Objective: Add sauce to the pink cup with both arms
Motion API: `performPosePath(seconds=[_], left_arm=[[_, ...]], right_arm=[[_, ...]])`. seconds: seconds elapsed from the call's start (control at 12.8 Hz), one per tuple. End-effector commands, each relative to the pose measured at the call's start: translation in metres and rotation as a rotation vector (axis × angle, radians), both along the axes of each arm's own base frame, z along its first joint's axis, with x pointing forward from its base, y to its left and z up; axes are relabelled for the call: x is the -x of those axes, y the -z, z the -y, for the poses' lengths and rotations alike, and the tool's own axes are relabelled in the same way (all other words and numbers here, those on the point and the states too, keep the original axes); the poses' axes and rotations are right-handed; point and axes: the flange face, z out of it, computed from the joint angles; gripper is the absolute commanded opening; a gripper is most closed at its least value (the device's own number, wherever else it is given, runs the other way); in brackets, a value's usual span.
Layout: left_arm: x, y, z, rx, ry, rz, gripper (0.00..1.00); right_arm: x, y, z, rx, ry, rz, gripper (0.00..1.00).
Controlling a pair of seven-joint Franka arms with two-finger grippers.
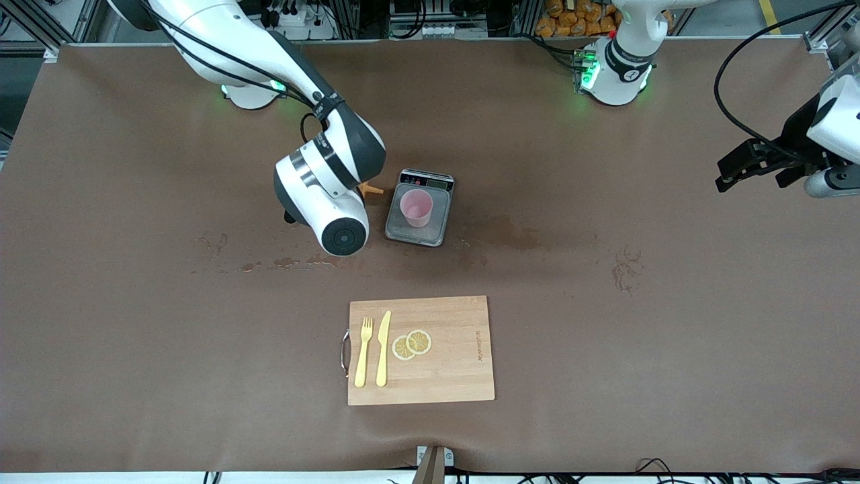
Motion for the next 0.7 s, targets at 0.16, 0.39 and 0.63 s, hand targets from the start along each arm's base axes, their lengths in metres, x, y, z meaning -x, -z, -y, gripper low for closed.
performPosePath(seconds=[0.16,0.39,0.63], left_arm=[[0.008,-0.009,0.0,0.014,0.018,-0.001,1.0],[0.013,-0.006,0.001,0.01,0.02,-0.036,1.0],[0.014,-0.007,0.0,0.011,0.02,-0.036,1.0]], right_arm=[[-0.011,-0.022,-0.004,0.038,-0.004,0.004,0.25],[-0.018,-0.031,0.001,0.066,0.022,-0.001,0.17],[-0.015,-0.038,0.005,0.135,-0.01,-0.017,0.16]])
